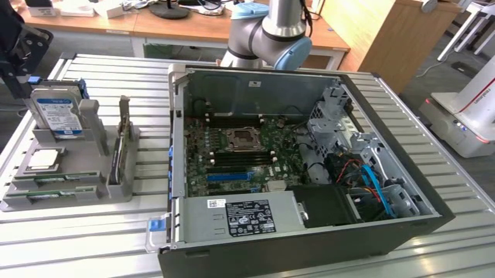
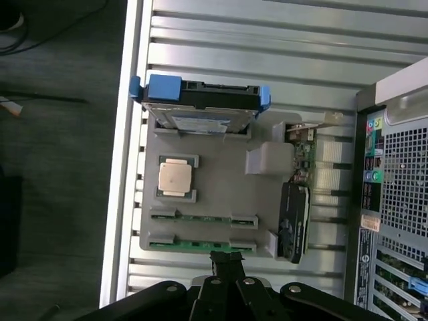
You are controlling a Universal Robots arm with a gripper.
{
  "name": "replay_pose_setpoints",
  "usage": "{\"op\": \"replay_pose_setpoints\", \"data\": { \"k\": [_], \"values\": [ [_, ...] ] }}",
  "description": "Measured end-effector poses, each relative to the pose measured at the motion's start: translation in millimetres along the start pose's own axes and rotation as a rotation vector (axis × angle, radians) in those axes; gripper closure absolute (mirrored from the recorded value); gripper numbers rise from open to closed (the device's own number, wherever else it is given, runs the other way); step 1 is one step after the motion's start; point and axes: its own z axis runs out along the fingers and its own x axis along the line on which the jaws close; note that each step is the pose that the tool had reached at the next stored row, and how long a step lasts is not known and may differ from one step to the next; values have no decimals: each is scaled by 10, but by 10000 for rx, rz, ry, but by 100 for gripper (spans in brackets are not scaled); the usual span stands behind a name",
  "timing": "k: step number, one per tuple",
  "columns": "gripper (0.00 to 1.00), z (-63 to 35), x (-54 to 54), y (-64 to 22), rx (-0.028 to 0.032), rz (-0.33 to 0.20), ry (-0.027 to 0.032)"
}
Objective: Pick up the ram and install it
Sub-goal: 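Pick up the ram and move it above insertion slot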
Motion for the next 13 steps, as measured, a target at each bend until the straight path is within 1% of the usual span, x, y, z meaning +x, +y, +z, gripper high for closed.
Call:
{"op": "replay_pose_setpoints", "data": {
  "k": [13],
  "values": [
    [89, 0, 0, 0, -27, -1167, 53]
  ]
}}
